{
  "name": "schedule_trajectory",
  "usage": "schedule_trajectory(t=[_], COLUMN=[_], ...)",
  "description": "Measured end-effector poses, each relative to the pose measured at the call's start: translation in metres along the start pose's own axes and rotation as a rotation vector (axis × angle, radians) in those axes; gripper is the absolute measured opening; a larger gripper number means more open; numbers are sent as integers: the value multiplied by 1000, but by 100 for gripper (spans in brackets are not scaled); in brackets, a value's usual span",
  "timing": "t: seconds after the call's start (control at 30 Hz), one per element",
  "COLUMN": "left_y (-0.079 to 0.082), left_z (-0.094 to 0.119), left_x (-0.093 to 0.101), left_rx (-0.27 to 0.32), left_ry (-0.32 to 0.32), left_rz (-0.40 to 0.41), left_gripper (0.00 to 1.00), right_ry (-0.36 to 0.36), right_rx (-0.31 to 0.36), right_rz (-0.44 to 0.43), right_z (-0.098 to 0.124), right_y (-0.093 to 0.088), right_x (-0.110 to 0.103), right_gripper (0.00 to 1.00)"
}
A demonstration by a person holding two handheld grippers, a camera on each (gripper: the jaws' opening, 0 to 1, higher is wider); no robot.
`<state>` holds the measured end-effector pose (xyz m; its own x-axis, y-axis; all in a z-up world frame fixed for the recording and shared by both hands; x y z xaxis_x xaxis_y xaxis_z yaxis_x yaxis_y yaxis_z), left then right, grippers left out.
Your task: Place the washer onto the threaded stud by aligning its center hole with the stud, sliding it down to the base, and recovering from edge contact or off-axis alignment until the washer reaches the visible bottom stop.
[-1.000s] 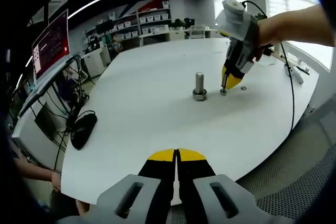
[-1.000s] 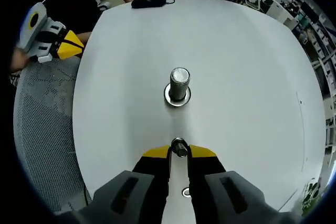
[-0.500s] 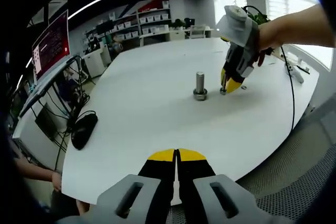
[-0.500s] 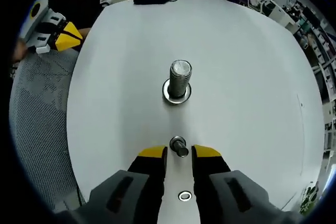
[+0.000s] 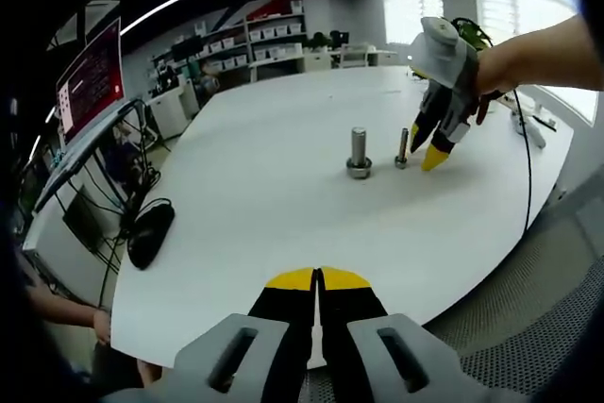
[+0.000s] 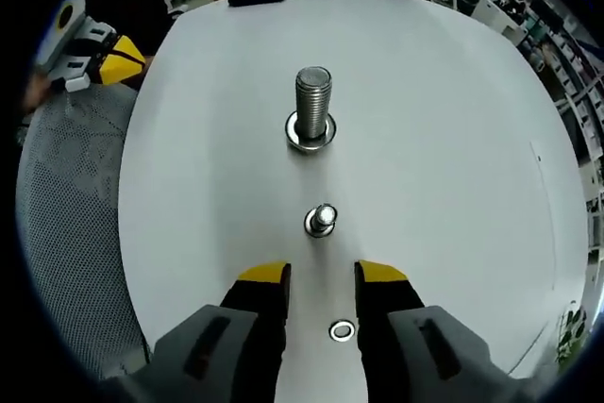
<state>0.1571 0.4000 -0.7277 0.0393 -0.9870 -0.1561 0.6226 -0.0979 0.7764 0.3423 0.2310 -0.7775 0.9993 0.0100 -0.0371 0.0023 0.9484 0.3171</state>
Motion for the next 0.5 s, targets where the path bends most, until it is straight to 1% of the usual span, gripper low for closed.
schedule_trajectory(t=[0.23,0.33,0.4,0.5], left_y=[0,0,0,-1], left_z=[0,0,0,0], left_x=[0,0,0,0], left_rx=[-2,-2,-3,-4], left_ry=[1,1,1,2], left_rz=[-1,0,0,-1], left_gripper=[0,0,0,0], right_ry=[4,-3,-9,-11], right_rx=[-13,-9,3,4], right_rz=[-16,-26,-52,-68], right_z=[4,8,9,12], right_y=[-15,-22,-25,-32], right_x=[2,5,7,9], right_gripper=[30,30,30,30])
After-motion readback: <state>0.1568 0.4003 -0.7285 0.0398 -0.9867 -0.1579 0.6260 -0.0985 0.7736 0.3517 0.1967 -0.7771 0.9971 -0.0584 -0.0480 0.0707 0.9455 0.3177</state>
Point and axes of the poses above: the point that each gripper's makers call its tool centre point, and the gripper's own axes: z roughly backward along the fingers, x roughly to its right, y roughly out of its top, the point moved 2 cm from there along z, roughly backward along the fingers, and after that the axes turned 6 degrees about y, right-handed, at the moved point
